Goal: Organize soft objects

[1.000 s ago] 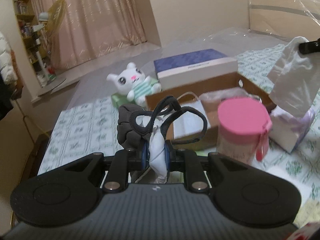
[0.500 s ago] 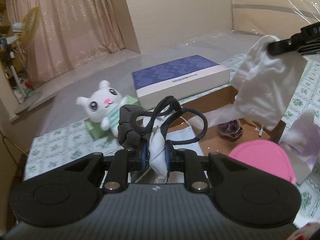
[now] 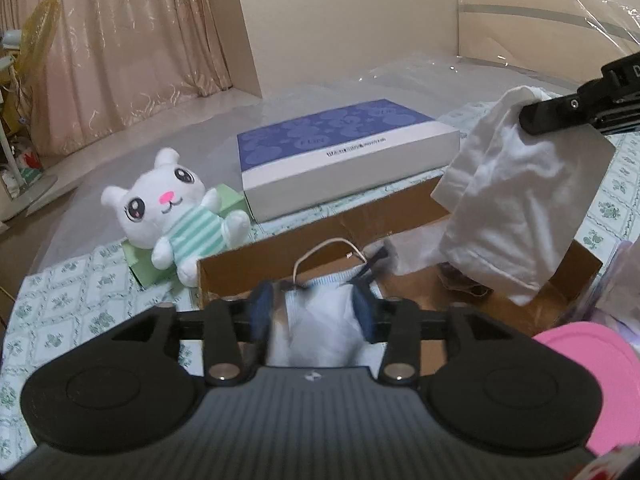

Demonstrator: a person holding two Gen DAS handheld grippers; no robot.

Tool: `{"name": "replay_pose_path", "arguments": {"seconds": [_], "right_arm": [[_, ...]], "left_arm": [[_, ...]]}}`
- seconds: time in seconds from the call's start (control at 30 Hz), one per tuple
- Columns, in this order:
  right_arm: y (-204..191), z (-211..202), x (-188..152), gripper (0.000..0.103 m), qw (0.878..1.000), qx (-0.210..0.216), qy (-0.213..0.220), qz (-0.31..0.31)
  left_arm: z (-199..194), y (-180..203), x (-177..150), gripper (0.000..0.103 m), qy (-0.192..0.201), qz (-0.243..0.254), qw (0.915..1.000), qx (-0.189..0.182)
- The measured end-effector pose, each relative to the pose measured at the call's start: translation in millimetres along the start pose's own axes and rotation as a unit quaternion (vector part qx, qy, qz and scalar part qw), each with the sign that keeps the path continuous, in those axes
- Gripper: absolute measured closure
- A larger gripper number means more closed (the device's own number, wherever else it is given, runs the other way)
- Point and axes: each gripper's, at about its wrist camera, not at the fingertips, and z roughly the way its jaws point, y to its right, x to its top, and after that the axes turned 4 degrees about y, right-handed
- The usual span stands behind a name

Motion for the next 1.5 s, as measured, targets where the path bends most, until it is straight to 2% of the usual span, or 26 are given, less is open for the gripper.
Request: {"name": "replay_pose_path", "arguments": {"seconds": [0.33, 0.53, 0.57, 0.6, 0.63, 0.67, 0.7, 0.83, 0.93, 1.13, 1.5], "right_arm": [[-5.4, 9.2, -1.9, 0.095, 1.000, 0.009, -0.004, 0.007], [-5.1, 19.2, -2.8, 0.095, 0.998, 0.046, 0.006, 0.039], [-3.3, 24.9, -3.7, 0.094, 0.999, 0.034, -0.006, 0.038], [-0.8, 33.5, -4.8, 0.081, 0.999, 0.017, -0.033, 0.034], [2.2, 42.1, -7.0, 0.053, 0.998, -0.015, -0.058, 0.030], [4.5, 47.1, -9.9, 0.041, 0.996, -0.043, -0.069, 0.025], [7.2, 50.8, -14.5, 0.038, 0.995, -0.068, -0.076, 0.007], [14.5, 52.7, -24.7, 0.038, 0.989, -0.108, -0.100, -0.022], [21.1, 43.8, -27.9, 0.038, 0.989, -0.112, -0.099, -0.009], [12.9, 10.1, -28.4, 0.038, 0.990, -0.111, -0.082, -0.028], [3.8, -70.7, -45.1, 0.038, 0.993, -0.101, -0.051, 0.020]], "left_arm": [[-19.0, -19.8, -2.0, 0.057, 0.005, -0.019, 0.9998, 0.004], [-24.2, -30.2, 0.4, 0.057, 0.009, -0.049, 0.9988, -0.003], [-24.5, -29.9, -0.3, 0.057, 0.009, -0.052, 0.9986, -0.006], [-24.7, -28.7, -1.3, 0.057, 0.008, -0.052, 0.9986, -0.008], [-24.4, -27.7, -2.0, 0.057, 0.007, -0.051, 0.9986, -0.009], [-24.0, -26.4, -3.0, 0.057, 0.005, -0.051, 0.9986, -0.010], [-24.3, -25.2, -3.7, 0.057, 0.004, -0.050, 0.9986, -0.013], [-25.7, -23.2, -4.8, 0.057, 0.003, -0.048, 0.9987, -0.017], [-28.1, -25.7, -5.4, 0.057, 0.002, -0.062, 0.9977, -0.026], [-49.9, -32.6, -8.5, 0.057, 0.011, -0.090, 0.9952, -0.039], [-119.9, -43.0, -21.1, 0.057, 0.011, -0.147, 0.9891, -0.007]]}}
